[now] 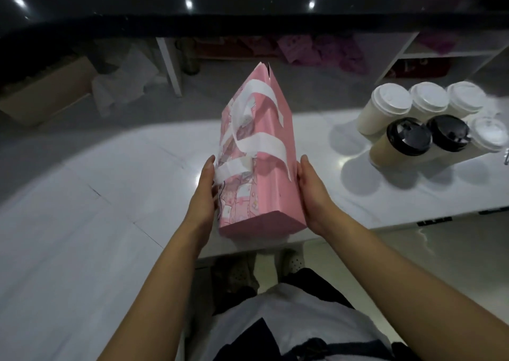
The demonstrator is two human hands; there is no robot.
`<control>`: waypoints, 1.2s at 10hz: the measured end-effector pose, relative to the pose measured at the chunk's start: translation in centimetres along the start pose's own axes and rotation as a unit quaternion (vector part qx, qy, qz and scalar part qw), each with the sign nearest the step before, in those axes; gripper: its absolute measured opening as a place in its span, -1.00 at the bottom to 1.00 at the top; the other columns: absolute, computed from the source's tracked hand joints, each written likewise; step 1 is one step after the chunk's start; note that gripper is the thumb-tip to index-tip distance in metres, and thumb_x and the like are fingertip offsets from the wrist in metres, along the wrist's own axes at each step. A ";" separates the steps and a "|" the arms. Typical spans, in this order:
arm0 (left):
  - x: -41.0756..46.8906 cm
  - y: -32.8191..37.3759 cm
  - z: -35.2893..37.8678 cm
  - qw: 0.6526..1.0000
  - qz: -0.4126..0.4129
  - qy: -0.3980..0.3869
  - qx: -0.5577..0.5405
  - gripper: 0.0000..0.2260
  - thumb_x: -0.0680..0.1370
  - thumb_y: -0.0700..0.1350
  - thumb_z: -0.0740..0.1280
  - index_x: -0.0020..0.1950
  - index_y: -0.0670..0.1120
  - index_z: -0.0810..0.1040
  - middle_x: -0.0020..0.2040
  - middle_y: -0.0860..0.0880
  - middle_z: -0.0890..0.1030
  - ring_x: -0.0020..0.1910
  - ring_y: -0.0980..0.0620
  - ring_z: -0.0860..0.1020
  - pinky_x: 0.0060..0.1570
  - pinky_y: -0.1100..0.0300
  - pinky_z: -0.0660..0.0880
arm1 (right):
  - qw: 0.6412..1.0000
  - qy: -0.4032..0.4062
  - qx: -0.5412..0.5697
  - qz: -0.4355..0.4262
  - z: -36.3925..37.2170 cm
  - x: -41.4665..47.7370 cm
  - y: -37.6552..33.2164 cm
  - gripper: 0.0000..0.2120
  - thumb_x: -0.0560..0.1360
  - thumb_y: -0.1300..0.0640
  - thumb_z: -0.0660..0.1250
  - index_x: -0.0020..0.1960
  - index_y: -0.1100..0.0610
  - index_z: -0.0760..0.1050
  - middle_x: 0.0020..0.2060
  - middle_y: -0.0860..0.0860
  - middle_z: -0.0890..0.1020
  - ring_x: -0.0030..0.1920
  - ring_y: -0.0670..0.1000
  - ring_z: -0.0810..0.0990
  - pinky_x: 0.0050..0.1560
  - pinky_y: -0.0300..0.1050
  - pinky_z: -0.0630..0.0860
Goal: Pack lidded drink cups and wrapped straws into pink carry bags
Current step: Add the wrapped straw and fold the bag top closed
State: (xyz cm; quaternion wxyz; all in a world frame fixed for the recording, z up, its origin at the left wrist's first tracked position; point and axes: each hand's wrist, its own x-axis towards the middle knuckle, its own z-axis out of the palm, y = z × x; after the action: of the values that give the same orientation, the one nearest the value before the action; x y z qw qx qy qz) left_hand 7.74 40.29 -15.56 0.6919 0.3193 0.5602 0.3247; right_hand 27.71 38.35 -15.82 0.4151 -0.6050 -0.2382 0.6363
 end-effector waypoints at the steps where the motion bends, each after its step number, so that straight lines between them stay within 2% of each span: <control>1: -0.1 0.1 0.6 1.000 0.006 -0.020 -0.014 -0.57 0.64 0.29 0.01 0.22 0.13 0.56 -0.02 0.01 0.73 -0.06 0.01 0.71 -0.19 0.17 0.62 | 1.000 0.001 0.021 0.001 0.5 -0.9 0.3 -0.40 0.63 -0.32 -0.15 0.38 -0.06 0.46 0.22 0.08 0.64 0.23 0.13 0.62 0.33 0.20 0.47; 2: -0.4 -0.6 0.2 0.997 0.003 -0.042 -0.058 -0.51 0.64 0.28 -0.03 0.26 0.07 0.56 0.00 -0.02 0.73 -0.04 0.00 0.71 -0.22 0.20 0.63 | 0.999 -0.019 0.033 -0.011 0.4 -2.2 0.9 -0.45 0.66 -0.26 -0.17 0.33 -0.10 0.48 0.22 0.00 0.65 0.25 0.04 0.61 0.33 0.09 0.47; 3: -1.2 -1.1 0.5 0.997 -0.003 -0.040 -0.070 -0.55 0.65 0.25 -0.02 0.17 0.06 0.57 -0.15 0.02 0.74 -0.17 0.06 0.72 -0.32 0.24 0.60 | 0.998 -0.034 0.043 -0.021 0.4 -3.3 1.5 -0.47 0.66 -0.25 -0.16 0.34 -0.09 0.48 0.24 0.01 0.64 0.26 0.04 0.60 0.33 0.09 0.46; 4: -3.3 -1.4 1.1 0.995 0.014 -0.020 -0.095 -0.66 0.64 0.24 0.04 0.08 0.13 0.55 -0.18 0.14 0.71 -0.27 0.22 0.67 -0.30 0.26 0.57 | 0.997 -0.054 0.048 -0.029 0.0 -4.8 2.0 -0.47 0.66 -0.24 -0.14 0.38 -0.07 0.45 0.25 0.00 0.63 0.27 0.03 0.59 0.37 0.10 0.43; 5: -5.8 -1.6 2.3 0.999 0.032 -0.004 -0.040 -0.73 0.50 0.37 0.15 0.02 0.26 0.47 -0.11 0.33 0.60 -0.22 0.39 0.59 -0.14 0.30 0.47 | 0.996 -0.073 0.044 -0.036 -0.9 -5.7 1.5 -0.49 0.65 -0.27 -0.11 0.36 -0.11 0.47 0.23 -0.03 0.65 0.24 0.02 0.61 0.36 0.11 0.45; 6: -7.6 -1.6 4.2 0.995 0.056 0.018 -0.075 -0.60 0.34 0.42 0.21 0.06 0.26 0.47 0.00 0.30 0.57 -0.07 0.32 0.56 -0.05 0.30 0.47 | 0.994 -0.086 0.028 -0.057 -2.6 -7.6 -0.3 -0.54 0.63 -0.28 -0.08 0.23 -0.22 0.54 0.17 -0.13 0.67 0.20 -0.07 0.63 0.28 0.01 0.48; 7: -10.9 0.5 8.9 0.989 0.129 0.048 -0.058 -0.72 0.71 0.01 0.01 -0.03 0.05 0.48 -0.40 0.21 0.65 -0.40 0.27 0.62 -0.42 0.39 0.52 | 0.987 -0.102 0.009 -0.125 -5.8 -10.8 -2.3 -0.63 0.62 -0.24 -0.08 0.20 -0.33 0.47 0.12 -0.35 0.63 0.19 -0.27 0.57 0.16 -0.29 0.45; 8: -12.9 1.7 12.6 0.986 0.160 0.010 -0.041 -0.66 0.70 0.05 -0.01 0.02 0.04 0.54 -0.31 0.14 0.70 -0.35 0.19 0.67 -0.41 0.33 0.56 | 0.976 -0.104 0.021 -0.193 -9.5 -13.8 -3.5 -0.64 0.65 -0.13 -0.09 0.39 -0.26 0.29 0.18 -0.44 0.55 0.24 -0.35 0.50 0.12 -0.41 0.46; 9: -14.9 2.7 18.0 0.981 0.176 -0.048 -0.069 -0.64 0.64 0.14 0.04 0.12 0.04 0.58 -0.14 0.03 0.74 -0.19 0.08 0.71 -0.25 0.21 0.65 | 0.955 -0.095 0.045 -0.278 -14.8 -17.3 -4.7 -0.45 0.61 -0.22 0.12 0.54 -0.09 0.16 0.36 -0.35 0.45 0.38 -0.26 0.41 0.21 -0.39 0.43; 10: -16.7 3.2 22.4 0.964 0.253 -0.067 -0.039 -0.64 0.52 0.16 0.12 0.14 0.03 0.57 -0.11 0.06 0.74 -0.16 0.12 0.70 -0.28 0.26 0.61 | 0.943 -0.095 0.054 -0.315 -18.7 -19.6 -6.3 -0.25 0.49 -0.29 0.29 0.56 -0.05 0.14 0.40 -0.28 0.45 0.36 -0.23 0.45 0.18 -0.36 0.47; 11: -18.3 4.1 27.0 0.929 0.349 -0.112 0.040 -0.42 0.48 0.36 0.28 0.43 0.12 0.40 0.26 0.05 0.63 0.20 0.04 0.61 0.01 0.19 0.59 | 0.927 -0.096 0.065 -0.357 -23.4 -21.2 -8.5 -0.21 0.38 -0.34 0.40 0.52 -0.15 0.24 0.46 -0.14 0.39 0.39 -0.10 0.46 0.17 -0.22 0.53; 12: -19.0 4.9 30.6 0.897 0.388 -0.184 0.102 -0.17 0.29 0.50 0.35 0.50 0.31 0.22 0.43 0.18 0.45 0.38 0.06 0.48 0.13 0.16 0.55 | 0.912 -0.105 0.041 -0.395 -27.2 -22.3 -10.6 0.07 0.11 -0.45 0.50 0.52 -0.17 0.19 0.44 -0.16 0.41 0.37 -0.08 0.48 0.19 -0.08 0.56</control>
State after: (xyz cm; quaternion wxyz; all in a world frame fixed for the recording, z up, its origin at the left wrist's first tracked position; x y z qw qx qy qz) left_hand 34.32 25.50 4.34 0.5651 0.6342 0.2849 0.4442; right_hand 54.81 20.49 1.23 0.6299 -0.3733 -0.4737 0.4894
